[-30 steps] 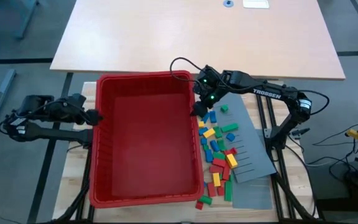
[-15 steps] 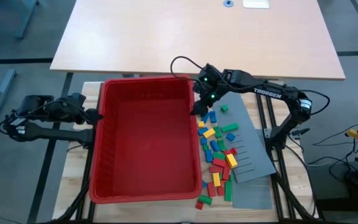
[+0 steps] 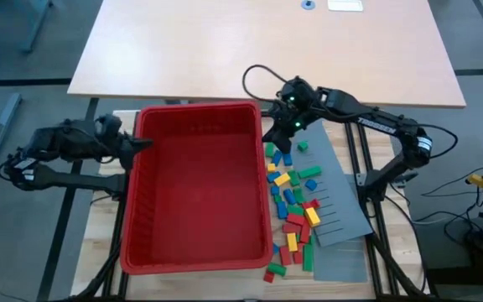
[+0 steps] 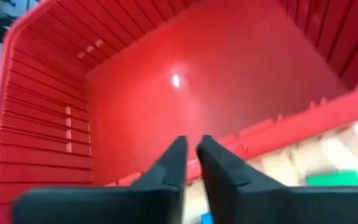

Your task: Sort blocks

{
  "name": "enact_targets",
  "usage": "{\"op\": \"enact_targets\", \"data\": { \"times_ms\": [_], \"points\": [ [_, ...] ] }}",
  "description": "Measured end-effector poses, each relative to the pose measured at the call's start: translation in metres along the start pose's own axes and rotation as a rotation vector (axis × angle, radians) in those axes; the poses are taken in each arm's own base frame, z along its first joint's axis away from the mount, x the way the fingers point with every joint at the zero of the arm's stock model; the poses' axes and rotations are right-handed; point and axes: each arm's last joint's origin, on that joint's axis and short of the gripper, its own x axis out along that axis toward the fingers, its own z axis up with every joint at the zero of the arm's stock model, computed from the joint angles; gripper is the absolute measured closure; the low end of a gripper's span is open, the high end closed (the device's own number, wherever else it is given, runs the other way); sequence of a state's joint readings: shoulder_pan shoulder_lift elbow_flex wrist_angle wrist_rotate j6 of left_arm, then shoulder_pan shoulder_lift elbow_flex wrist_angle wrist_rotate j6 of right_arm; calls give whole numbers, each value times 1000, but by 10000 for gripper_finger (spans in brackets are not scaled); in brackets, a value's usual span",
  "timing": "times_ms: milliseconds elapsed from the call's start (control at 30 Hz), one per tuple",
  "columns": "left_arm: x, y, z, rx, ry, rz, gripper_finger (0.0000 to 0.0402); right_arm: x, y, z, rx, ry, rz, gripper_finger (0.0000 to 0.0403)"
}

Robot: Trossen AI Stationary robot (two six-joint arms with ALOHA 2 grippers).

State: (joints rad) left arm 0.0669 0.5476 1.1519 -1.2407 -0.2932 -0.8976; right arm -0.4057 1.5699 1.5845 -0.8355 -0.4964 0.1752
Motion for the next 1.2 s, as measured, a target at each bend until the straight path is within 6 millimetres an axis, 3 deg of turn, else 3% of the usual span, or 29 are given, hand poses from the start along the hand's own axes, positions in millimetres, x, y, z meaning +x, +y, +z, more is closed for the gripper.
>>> {"op": "enact_targets", "data": {
  "times_ms": [67,333,533,700,933,1200],
  "points": [
    [0,-9,7,94,-71,-78,397,-8,4,1,-47,-32,3,387],
    [-8,-36,28,506,-326,-330,401,-61,39,5,-284,-293,-33,402],
    [-10,-39,29,583,-356,-384,401,-114,69,-5,-443,-532,2,403],
    [-20,-35,28,653,-387,-440,402,-138,76,-30,-460,-587,-8,403],
    [-44,-19,25,673,-508,-481,402,-146,70,-69,-416,-753,-19,403],
    [-39,-3,11,662,-529,-475,402,-113,44,-106,-318,-869,39,403]
  ]
}}
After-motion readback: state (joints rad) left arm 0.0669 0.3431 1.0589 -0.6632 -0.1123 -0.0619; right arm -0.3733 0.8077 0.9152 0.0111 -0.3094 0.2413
